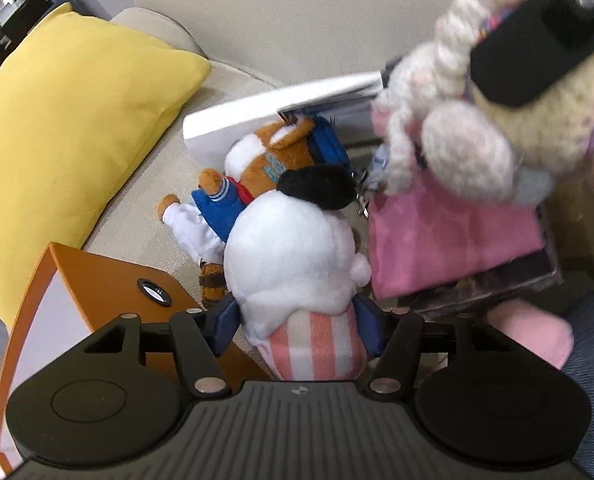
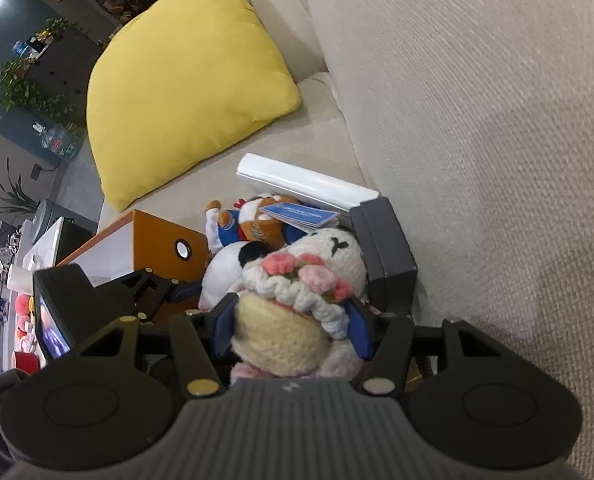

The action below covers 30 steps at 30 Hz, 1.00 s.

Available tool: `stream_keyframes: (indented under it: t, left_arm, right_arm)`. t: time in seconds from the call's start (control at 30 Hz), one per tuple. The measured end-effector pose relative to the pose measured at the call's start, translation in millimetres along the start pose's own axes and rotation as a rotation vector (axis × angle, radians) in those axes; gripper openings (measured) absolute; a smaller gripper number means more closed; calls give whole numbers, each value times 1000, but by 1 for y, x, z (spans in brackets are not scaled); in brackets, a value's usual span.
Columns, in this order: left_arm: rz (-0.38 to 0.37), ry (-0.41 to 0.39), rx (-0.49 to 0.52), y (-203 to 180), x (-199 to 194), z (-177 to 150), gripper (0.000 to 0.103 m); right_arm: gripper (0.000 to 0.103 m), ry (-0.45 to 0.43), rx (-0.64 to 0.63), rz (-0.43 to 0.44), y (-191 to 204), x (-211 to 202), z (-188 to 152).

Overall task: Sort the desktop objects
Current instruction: 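Carry both plush toys over the orange box and lower them inside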

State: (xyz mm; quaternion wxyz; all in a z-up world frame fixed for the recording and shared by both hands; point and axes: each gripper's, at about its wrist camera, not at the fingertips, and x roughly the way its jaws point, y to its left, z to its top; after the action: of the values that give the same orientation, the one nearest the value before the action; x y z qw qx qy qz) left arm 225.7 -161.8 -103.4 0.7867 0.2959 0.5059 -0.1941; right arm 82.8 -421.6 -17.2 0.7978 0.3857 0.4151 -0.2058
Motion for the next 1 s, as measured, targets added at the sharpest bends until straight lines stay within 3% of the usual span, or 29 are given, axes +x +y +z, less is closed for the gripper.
stream_keyframes:
  t: [0.3, 0.43, 0.7, 1.0]
  left_arm:
    - [-223, -159, -247, 27, -79, -15, 69]
    - [-273, -263, -334, 47, -120, -29, 69]
    - [-236, -400, -485, 98, -181, -79, 69]
    - [-102, -385, -692, 149, -216, -172, 69]
  right_arm:
    - [58, -103, -46, -7, 21, -33, -1]
    - [57, -159, -70, 7, 33, -52, -6]
    - [57, -251, -154, 77, 85, -72, -16]
    - [57, -198, -303, 219, 175, -21, -25]
